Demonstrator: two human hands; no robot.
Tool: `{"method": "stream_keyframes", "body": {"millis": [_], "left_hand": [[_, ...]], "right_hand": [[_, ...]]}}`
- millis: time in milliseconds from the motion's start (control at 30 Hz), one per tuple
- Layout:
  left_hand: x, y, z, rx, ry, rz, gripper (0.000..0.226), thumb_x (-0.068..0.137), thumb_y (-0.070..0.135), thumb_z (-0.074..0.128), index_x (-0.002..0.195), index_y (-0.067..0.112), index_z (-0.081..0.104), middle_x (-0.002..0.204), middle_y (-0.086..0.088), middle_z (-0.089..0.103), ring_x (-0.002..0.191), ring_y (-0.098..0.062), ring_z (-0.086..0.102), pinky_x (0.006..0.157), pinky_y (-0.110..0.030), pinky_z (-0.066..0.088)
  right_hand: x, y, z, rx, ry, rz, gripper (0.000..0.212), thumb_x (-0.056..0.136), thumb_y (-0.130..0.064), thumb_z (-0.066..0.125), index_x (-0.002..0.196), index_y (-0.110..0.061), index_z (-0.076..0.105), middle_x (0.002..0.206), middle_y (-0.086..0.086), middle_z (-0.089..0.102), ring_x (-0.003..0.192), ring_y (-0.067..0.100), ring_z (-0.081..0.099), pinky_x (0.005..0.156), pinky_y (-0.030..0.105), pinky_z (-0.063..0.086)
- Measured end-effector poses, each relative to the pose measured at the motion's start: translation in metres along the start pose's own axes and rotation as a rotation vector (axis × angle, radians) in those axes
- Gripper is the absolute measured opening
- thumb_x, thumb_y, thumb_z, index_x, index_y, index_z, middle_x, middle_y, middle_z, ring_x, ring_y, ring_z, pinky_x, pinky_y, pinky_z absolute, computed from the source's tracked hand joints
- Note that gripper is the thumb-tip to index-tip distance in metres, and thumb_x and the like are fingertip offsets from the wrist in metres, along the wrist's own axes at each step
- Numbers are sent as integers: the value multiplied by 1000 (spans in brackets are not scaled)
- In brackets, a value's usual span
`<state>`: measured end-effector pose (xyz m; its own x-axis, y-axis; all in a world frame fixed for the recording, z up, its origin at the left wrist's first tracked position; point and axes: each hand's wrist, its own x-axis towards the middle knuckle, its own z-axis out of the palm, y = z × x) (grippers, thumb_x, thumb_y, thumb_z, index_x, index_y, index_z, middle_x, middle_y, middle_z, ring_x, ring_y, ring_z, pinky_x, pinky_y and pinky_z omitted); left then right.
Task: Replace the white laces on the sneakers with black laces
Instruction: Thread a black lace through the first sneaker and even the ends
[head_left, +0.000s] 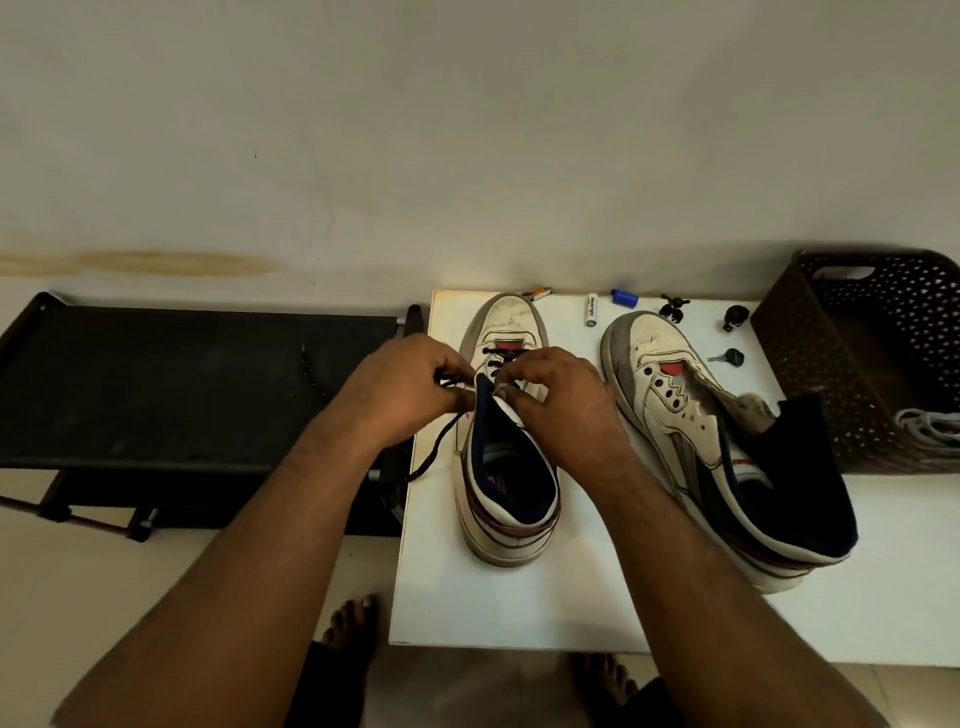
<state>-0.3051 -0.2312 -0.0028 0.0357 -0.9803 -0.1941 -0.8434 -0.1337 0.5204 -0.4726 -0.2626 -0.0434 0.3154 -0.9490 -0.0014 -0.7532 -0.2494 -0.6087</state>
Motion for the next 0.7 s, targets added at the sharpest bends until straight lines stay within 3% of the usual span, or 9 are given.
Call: {"method": "stream_keyframes", "body": {"millis": [67, 200, 267, 333, 467, 567, 667, 700], "left_hand": [[-1, -1, 0, -10, 14, 13, 16, 85, 29, 72, 100, 26, 76, 101, 5, 70, 93, -11, 63, 82, -25, 47], [1, 6, 9, -422, 206, -41, 7, 89, 19, 67, 84, 19, 72, 105, 8, 59, 95, -4, 54, 81, -21, 42], [0, 18, 18, -713, 190, -184, 12, 92, 18, 63, 82, 16, 69, 91, 8, 63, 75, -4, 55, 63, -15, 42], [0, 24, 22, -912, 188, -374, 15, 91, 19, 62, 79, 12, 67, 79, 1, 63, 51, -6, 44, 41, -15, 32], [5, 23, 23, -1262, 127, -626, 25, 87, 14, 58, 62, 14, 55, 82, -7, 65, 37, -4, 30, 35, -15, 21], [5, 23, 26, -1194, 155, -582, 26, 85, 12, 57, 59, 12, 52, 68, -3, 61, 41, -7, 31, 36, -17, 23], [0, 21, 19, -697, 324, -330, 22, 81, 12, 63, 63, 1, 57, 55, -4, 54, 41, -10, 35, 42, -22, 29], [-3, 19, 14, -605, 308, -288, 21, 82, 14, 64, 67, 0, 60, 57, -7, 58, 39, -10, 37, 42, -22, 31]], "right_hand": [[0, -1, -1, 7, -2, -3, 22, 86, -40, 64, 107, -33, 70, 120, -9, 62, 115, 16, 53, 97, 45, 44], [-1, -4, -9, 59, -67, 18, 24, 89, -33, 64, 111, -27, 70, 116, -5, 67, 108, 14, 60, 93, 33, 49], [-1, -5, -13, 73, -56, 35, 27, 86, -33, 68, 112, -27, 70, 111, -6, 70, 101, 13, 64, 89, 31, 52], [-3, -5, -16, 95, -36, 41, 28, 84, -33, 71, 111, -25, 69, 109, -5, 70, 97, 13, 65, 87, 33, 54], [-5, -6, -20, 77, -43, 50, 18, 88, -29, 65, 103, -22, 73, 94, -2, 72, 85, 13, 65, 77, 26, 52], [-5, -8, -20, 27, -56, 45, 19, 91, -28, 60, 101, -19, 74, 90, 1, 71, 79, 13, 63, 70, 22, 47], [-6, -7, -19, 82, -30, 64, 18, 91, -24, 61, 100, -16, 74, 92, 2, 72, 82, 15, 64, 78, 28, 53], [-6, -6, -18, 121, -18, 75, 17, 90, -23, 62, 100, -16, 75, 93, 2, 72, 82, 15, 65, 80, 31, 54]]}}
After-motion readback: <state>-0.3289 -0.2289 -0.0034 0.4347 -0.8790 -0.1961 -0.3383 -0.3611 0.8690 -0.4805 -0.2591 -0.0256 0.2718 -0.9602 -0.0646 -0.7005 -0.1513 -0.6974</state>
